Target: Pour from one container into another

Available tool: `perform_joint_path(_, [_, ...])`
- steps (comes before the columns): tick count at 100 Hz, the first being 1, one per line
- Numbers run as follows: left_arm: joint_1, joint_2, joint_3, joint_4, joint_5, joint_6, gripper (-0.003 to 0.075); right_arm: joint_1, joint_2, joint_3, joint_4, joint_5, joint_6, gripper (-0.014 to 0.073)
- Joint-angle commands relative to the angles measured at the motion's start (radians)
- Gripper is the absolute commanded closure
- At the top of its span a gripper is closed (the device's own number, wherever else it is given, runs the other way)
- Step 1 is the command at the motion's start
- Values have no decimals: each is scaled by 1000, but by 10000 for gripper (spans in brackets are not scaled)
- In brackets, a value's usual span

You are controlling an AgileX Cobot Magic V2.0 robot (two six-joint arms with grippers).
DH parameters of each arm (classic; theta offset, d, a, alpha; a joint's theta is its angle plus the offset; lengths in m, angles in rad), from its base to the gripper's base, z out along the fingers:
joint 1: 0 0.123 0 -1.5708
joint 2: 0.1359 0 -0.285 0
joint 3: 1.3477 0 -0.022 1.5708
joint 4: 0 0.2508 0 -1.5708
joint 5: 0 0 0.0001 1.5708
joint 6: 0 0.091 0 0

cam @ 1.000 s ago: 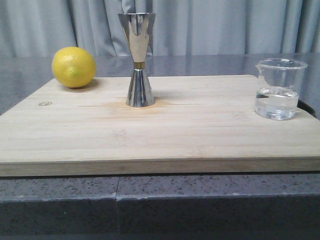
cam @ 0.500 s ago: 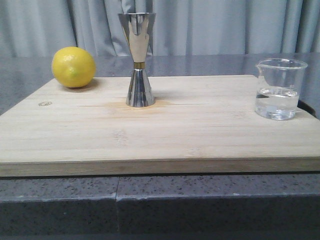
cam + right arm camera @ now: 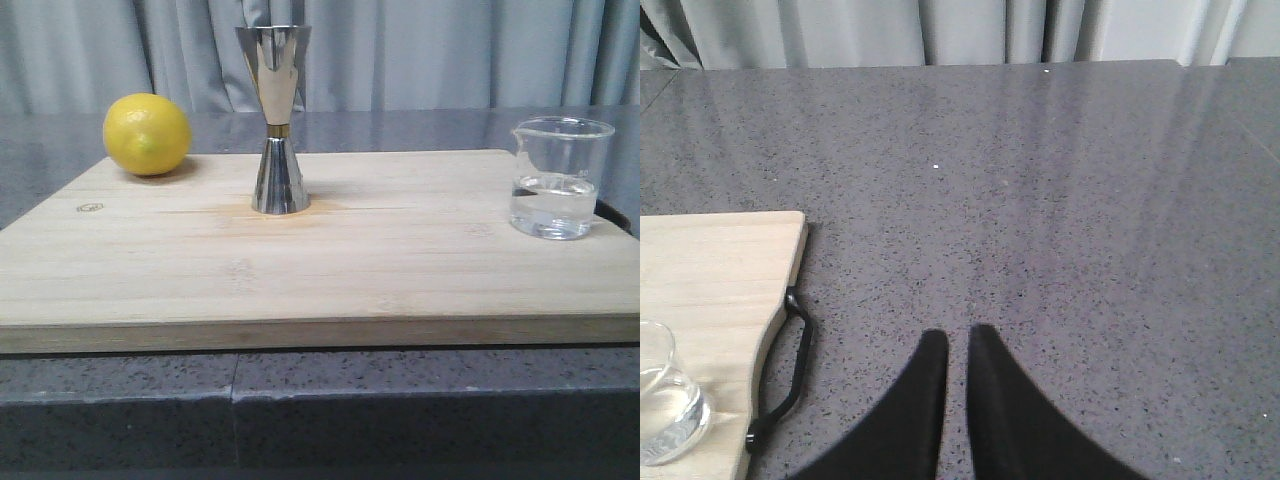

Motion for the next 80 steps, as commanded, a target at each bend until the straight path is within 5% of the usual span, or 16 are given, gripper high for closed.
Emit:
perform_joint_path(1, [1, 13, -37, 18, -70, 4, 671, -8, 16, -32, -36, -69, -13, 458])
perform_joint_path(16, [1, 13, -37, 59, -61, 4, 315, -8, 16, -32, -72, -69, -13, 183])
perform_joint_path(26, [1, 13, -37, 57, -61, 4, 179, -8, 16, -32, -72, -71, -13, 141])
perform_joint_path(80, [1, 15, -37, 55, -70, 4, 174, -8, 16, -32, -67, -75, -11, 144])
